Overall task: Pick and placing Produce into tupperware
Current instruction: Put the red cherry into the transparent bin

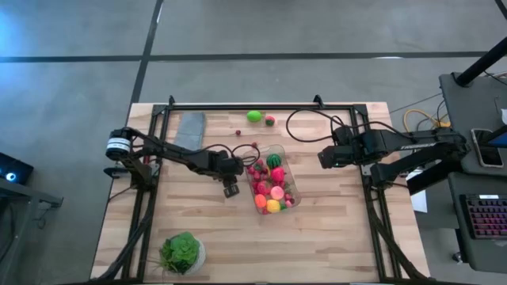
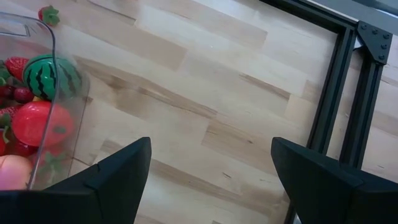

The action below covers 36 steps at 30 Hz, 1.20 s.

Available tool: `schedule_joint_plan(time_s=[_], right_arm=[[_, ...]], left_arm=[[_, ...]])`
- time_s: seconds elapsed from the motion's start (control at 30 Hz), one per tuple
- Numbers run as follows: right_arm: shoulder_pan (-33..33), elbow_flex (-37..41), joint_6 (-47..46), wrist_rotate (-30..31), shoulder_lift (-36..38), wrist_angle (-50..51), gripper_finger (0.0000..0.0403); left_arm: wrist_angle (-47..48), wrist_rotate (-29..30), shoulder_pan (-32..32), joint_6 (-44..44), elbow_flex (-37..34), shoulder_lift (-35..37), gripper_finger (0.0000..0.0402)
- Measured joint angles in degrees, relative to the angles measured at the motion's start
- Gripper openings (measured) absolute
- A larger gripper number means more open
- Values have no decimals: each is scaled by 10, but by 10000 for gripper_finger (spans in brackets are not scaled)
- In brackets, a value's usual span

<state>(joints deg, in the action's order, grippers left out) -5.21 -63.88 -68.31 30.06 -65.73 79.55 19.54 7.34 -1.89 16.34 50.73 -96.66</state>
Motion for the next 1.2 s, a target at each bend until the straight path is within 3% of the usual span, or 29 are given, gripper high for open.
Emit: schedule_joint_plan(time_s=[0.43,0.77,1.2], right_arm=[[0,0,14,0,0,-3,325],[0,0,40,0,0,-4,325],[0,0,56,2,0,-4,325]], left_arm=[[7,-4,0,-2,25,2,85],[28,-2,0,-1,25,3,37],[40,-10,0,28,37,28,33]])
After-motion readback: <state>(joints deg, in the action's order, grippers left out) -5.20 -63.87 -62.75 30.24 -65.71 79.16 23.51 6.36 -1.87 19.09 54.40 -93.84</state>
